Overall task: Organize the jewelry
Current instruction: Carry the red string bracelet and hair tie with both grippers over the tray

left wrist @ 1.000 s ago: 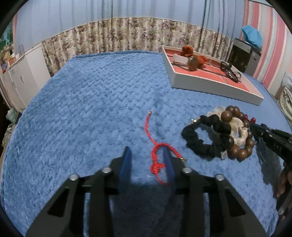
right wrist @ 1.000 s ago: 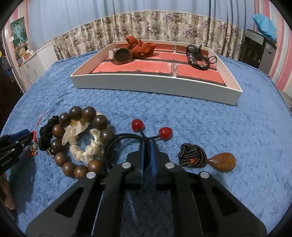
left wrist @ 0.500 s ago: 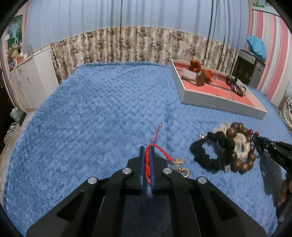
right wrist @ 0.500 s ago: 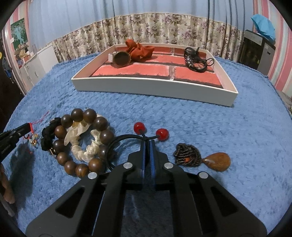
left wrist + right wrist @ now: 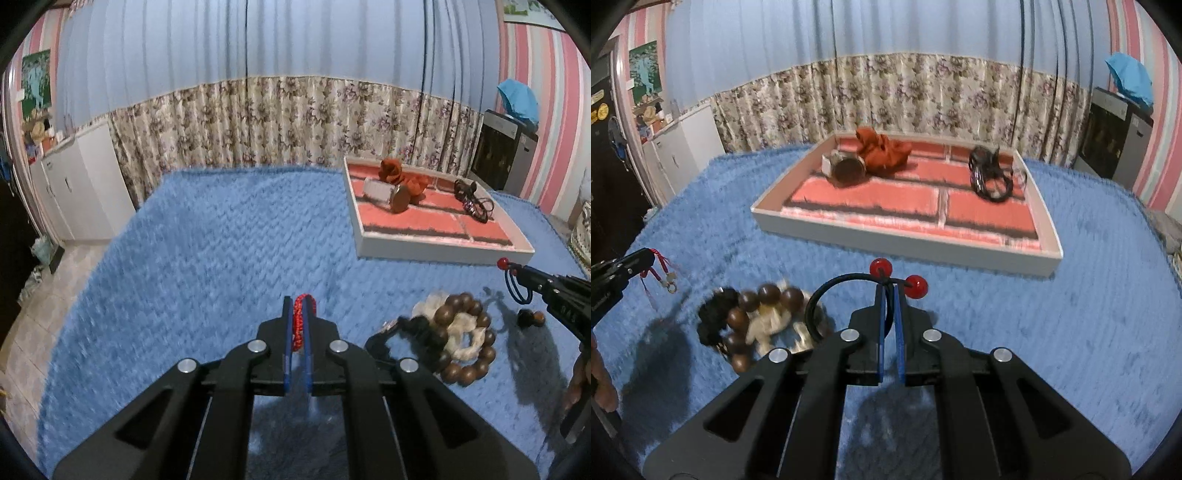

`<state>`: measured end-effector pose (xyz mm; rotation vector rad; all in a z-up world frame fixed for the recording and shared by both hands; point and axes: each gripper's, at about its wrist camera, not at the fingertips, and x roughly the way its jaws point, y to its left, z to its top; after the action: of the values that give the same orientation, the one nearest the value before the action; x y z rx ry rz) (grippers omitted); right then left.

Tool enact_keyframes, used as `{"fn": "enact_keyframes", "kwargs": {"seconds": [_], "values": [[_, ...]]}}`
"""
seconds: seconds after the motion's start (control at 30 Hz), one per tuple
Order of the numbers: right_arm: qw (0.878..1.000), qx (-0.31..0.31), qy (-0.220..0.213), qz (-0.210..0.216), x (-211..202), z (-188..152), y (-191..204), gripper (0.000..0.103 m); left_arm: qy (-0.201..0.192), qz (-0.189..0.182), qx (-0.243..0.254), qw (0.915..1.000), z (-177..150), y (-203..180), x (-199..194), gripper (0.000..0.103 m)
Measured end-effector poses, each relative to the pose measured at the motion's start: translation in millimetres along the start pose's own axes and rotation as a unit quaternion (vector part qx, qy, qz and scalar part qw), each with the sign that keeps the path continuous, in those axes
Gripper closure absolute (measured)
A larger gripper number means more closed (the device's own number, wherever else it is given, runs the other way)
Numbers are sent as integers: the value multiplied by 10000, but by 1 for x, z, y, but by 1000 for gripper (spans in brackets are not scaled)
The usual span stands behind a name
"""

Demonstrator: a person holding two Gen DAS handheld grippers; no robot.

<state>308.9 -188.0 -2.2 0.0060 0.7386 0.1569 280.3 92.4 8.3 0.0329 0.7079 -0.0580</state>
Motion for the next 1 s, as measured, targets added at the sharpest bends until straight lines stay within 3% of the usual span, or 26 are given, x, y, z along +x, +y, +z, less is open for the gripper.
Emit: {"fn": "enact_keyframes", "kwargs": {"seconds": [0.2,0.4,0.7,1.0], "values": [[9998,-25,-155,108,-9,24,-8,97,-140,-169,79,9997,34,-16,-13,98],[9995,-89,-304,-77,-15,57,-25,97,-221,-478,166,9985,75,-45,-12,98],[9993,47,-184,-316,13,85,-70,97,12,-863,218,9960,122,-88,50,98],[9985,187,162,-491,64,87,-104,97,422,-998,577,9924,129,-137,123,98]]}}
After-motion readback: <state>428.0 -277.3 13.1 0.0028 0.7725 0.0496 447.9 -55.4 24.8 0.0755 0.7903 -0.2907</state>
